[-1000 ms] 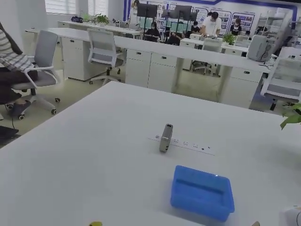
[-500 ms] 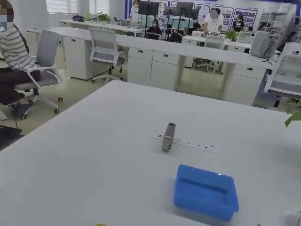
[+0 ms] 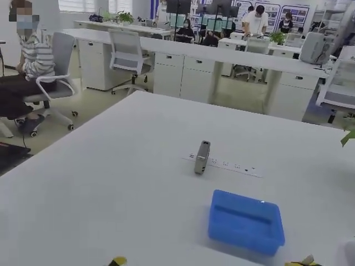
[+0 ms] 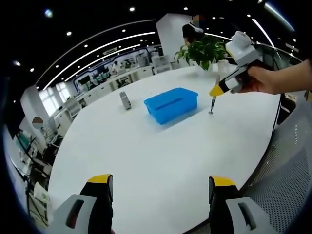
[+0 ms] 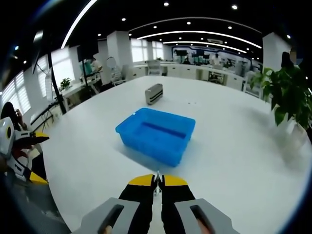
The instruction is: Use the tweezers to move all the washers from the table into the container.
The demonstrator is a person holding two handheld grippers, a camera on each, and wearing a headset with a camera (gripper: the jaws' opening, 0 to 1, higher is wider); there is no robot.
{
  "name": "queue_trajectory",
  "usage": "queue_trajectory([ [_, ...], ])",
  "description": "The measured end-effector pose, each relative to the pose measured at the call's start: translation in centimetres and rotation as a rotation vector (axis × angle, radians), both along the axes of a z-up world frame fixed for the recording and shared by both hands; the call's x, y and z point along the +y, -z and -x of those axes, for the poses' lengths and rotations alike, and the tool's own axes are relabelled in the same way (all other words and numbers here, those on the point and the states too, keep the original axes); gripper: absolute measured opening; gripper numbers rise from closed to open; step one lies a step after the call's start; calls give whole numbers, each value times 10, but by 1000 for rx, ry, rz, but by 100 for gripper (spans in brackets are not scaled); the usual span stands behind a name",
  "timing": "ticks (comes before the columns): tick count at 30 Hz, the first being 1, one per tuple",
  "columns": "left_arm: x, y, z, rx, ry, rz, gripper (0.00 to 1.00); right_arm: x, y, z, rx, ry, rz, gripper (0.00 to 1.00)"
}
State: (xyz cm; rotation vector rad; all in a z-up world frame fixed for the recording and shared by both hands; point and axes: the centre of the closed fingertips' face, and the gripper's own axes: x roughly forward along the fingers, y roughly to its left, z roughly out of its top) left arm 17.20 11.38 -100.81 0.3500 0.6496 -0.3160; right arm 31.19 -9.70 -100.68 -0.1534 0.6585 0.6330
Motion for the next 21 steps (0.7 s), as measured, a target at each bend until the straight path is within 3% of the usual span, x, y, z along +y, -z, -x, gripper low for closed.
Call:
queue_trajectory([
  [12,1,0,0,-2,-3,-2,82,7,-36,-20,-72,-10,-22,0],
  [21,1,1,0,3,-6,-4,82,15,-52,-36,-109,-12,-41,0],
])
